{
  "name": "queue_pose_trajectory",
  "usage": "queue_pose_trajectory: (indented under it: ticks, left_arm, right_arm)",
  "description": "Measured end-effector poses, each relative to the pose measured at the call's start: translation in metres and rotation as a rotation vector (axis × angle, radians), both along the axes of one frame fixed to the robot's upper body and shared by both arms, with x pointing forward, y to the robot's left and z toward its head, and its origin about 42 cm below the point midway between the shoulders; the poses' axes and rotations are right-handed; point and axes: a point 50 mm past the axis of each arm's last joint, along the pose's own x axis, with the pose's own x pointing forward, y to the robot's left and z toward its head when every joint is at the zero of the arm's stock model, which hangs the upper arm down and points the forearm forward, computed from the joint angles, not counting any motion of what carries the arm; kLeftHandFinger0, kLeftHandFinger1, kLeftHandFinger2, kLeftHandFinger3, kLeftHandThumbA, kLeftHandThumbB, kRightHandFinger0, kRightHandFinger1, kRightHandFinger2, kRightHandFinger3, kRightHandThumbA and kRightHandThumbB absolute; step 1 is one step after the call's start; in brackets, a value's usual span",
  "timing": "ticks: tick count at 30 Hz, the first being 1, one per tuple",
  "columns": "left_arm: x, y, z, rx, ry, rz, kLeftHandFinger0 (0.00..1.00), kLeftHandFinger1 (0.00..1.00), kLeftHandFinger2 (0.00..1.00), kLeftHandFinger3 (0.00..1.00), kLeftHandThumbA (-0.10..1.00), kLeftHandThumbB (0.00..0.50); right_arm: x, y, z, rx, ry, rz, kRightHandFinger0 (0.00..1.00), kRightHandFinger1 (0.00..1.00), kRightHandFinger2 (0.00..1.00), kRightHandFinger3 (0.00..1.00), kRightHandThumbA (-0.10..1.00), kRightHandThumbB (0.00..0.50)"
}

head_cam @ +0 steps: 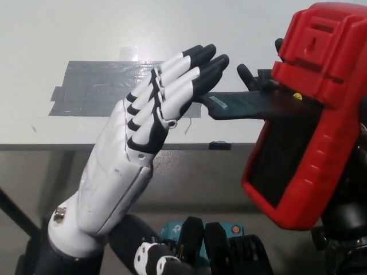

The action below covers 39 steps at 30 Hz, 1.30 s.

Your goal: The robot first picks the multimeter with right hand and then unfolds the black stand on the back of it using left hand

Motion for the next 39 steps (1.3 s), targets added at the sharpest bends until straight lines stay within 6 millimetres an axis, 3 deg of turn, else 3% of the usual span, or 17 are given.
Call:
queue_pose_trajectory:
  ticks: [4,10,11,12,13,15,16,18,20,22,24,26,27,30,32,34,39]
  left_arm:
    - [-0.001,-0.001,-0.001,0.005,-0.032,0.011,1.0,1.0,1.0,1.0,1.0,0.291]
    - [-0.001,-0.004,-0.003,0.007,-0.061,0.016,1.0,0.95,0.98,1.0,1.0,0.341]
    - [-0.001,-0.005,-0.004,0.002,-0.064,0.016,1.0,0.92,0.92,1.0,1.0,0.361]
    - [-0.002,-0.006,-0.005,-0.006,-0.069,0.015,1.0,0.91,0.9,1.0,1.0,0.374]
    - [-0.004,-0.007,-0.006,-0.012,-0.067,0.009,1.0,0.85,0.84,1.0,1.0,0.41]
    - [-0.006,-0.01,-0.008,-0.026,-0.053,-0.01,1.0,0.67,0.71,1.0,0.94,0.395]
    - [-0.007,-0.012,-0.01,-0.035,-0.045,-0.026,1.0,0.6,0.67,1.0,0.92,0.415]
    - [-0.008,-0.013,-0.012,-0.044,-0.034,-0.047,0.9,0.54,0.72,1.0,0.9,0.464]
    - [-0.008,-0.013,-0.016,-0.046,-0.017,-0.068,0.87,0.48,0.68,1.0,0.91,0.479]
    - [-0.009,-0.012,-0.018,-0.054,-0.002,-0.089,0.93,0.4,0.6,1.0,0.93,0.486]
    - [-0.009,-0.011,-0.021,-0.06,0.016,-0.103,1.0,0.34,0.43,1.0,0.98,0.448]
    - [-0.009,-0.01,-0.025,-0.06,0.034,-0.108,0.92,0.28,0.39,1.0,0.96,0.441]
    - [-0.009,-0.01,-0.027,-0.059,0.044,-0.11,0.95,0.25,0.38,1.0,0.93,0.454]
    - [-0.005,-0.012,-0.037,-0.062,0.099,-0.13,0.92,0.2,0.37,1.0,0.91,0.496]
    - [-0.002,-0.015,-0.045,-0.067,0.143,-0.137,0.9,0.22,0.38,1.0,0.86,0.467]
    - [-0.001,-0.017,-0.054,-0.085,0.177,-0.139,0.98,0.27,0.34,1.0,0.94,0.453]
    - [-0.007,-0.025,-0.072,-0.107,0.217,-0.128,1.0,0.3,0.4,1.0,1.0,0.407]
  right_arm:
    - [0.0,0.0,0.0,0.003,0.008,0.001,0.97,0.0,0.17,0.21,-0.1,0.177]
    - [0.0,-0.001,0.0,0.007,0.017,0.003,0.99,0.0,0.16,0.23,-0.1,0.161]
    - [0.0,-0.001,0.0,0.008,0.018,0.004,0.79,0.0,0.18,0.24,-0.1,0.158]
    - [0.0,-0.001,0.0,0.009,0.019,0.005,0.73,0.0,0.21,0.25,-0.1,0.156]
    - [0.0,-0.001,0.0,0.012,0.02,0.004,0.74,0.0,0.21,0.25,-0.1,0.166]
    - [0.0,-0.001,0.0,0.017,0.02,0.003,0.77,0.0,0.28,0.31,-0.1,0.172]
    - [0.0,-0.001,0.0,0.021,0.02,0.002,0.72,0.0,0.35,0.36,-0.1,0.175]
    - [0.0,-0.001,0.001,0.031,0.02,0.0,0.67,0.03,0.48,0.43,-0.1,0.183]
    - [-0.002,-0.001,0.002,0.041,0.018,0.002,0.68,0.03,0.48,0.43,-0.1,0.187]
    - [-0.005,-0.001,0.004,0.048,0.011,0.004,0.7,0.01,0.47,0.42,-0.1,0.187]
    - [-0.009,-0.001,0.006,0.064,0.001,0.005,0.66,0.02,0.47,0.42,-0.1,0.188]
    - [-0.012,-0.001,0.008,0.082,-0.008,0.006,0.65,0.04,0.47,0.43,-0.1,0.181]
    - [-0.014,-0.001,0.01,0.092,-0.015,0.007,0.64,0.05,0.47,0.45,-0.1,0.174]
    - [-0.018,-0.003,0.014,0.122,-0.033,0.008,0.6,0.0,0.39,0.35,-0.1,0.182]
    - [-0.021,-0.003,0.018,0.142,-0.047,0.014,0.62,0.0,0.38,0.28,-0.1,0.185]
    - [-0.023,-0.002,0.021,0.165,-0.06,0.024,0.62,0.0,0.36,0.18,-0.1,0.186]
    - [-0.023,0.002,0.028,0.213,-0.065,0.033,0.62,0.0,0.35,0.13,-0.1,0.18]
